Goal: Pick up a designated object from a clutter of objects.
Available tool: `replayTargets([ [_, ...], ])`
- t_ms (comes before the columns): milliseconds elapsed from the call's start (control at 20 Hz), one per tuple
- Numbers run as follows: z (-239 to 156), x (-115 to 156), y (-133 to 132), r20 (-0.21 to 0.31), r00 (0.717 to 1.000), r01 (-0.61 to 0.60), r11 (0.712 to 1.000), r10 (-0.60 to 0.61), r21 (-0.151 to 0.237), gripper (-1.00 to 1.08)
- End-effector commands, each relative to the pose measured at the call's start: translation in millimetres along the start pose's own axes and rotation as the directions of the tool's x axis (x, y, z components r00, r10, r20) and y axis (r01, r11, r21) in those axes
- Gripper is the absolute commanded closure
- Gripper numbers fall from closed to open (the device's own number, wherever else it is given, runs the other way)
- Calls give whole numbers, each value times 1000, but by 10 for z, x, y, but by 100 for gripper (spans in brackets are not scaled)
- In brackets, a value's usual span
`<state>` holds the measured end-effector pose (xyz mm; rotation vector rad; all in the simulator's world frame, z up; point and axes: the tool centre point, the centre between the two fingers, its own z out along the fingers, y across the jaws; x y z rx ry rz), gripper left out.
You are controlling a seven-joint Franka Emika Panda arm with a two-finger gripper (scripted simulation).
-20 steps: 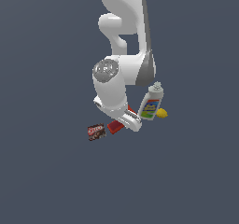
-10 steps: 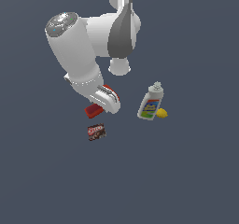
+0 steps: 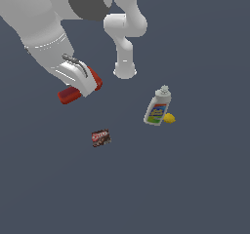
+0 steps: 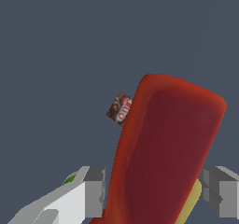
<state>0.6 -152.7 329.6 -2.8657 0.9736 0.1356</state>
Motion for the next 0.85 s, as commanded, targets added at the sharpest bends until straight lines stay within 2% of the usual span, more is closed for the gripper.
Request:
replayTargets([
  [0, -224, 51, 115, -2, 1000, 2, 1000, -2, 0, 108],
  [400, -636, 176, 341, -1, 1000, 2, 1000, -2, -1, 108],
  [800, -743, 220, 393, -1, 1000, 3, 1000, -3, -1, 108],
])
